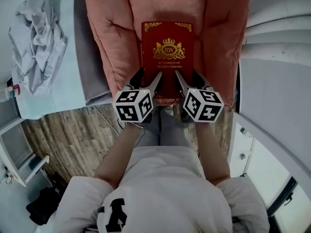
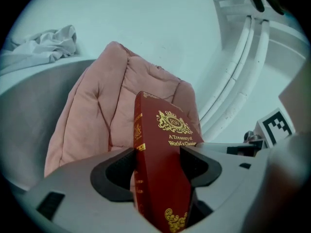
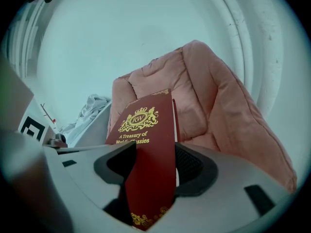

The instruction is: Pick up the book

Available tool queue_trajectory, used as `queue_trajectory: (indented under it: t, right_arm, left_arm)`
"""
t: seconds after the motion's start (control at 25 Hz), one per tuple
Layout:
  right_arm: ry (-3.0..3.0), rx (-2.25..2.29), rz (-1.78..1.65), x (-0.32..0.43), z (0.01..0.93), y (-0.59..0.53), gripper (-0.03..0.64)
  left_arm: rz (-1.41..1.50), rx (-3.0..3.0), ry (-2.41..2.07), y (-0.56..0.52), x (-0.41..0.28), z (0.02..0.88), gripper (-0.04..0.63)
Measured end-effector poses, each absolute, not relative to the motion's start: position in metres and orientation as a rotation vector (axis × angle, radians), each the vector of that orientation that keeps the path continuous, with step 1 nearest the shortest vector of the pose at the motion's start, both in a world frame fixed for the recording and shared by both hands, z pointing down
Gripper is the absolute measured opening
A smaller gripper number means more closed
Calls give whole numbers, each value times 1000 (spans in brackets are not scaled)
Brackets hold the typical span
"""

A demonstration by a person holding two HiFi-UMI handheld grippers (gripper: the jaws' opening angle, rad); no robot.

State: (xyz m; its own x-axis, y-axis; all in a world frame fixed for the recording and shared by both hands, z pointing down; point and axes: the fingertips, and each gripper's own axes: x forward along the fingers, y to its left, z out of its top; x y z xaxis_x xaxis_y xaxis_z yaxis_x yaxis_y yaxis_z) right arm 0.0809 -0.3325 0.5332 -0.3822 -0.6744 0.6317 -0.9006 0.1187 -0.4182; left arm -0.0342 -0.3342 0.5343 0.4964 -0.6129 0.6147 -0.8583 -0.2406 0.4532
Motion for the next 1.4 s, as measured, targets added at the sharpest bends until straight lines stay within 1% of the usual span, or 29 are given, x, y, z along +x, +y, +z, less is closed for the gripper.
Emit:
queue_trajectory:
  t: [0.44,1.4]
  right_arm:
    - [-2218,1585,1013,79,449,-343,262]
    - [-2410,1765,706,76,313,-346,261]
  left_arm:
    - [304,2053,-1264,-343,-36,451,282]
    - [106,2263,-1336,-350,-41,318,282]
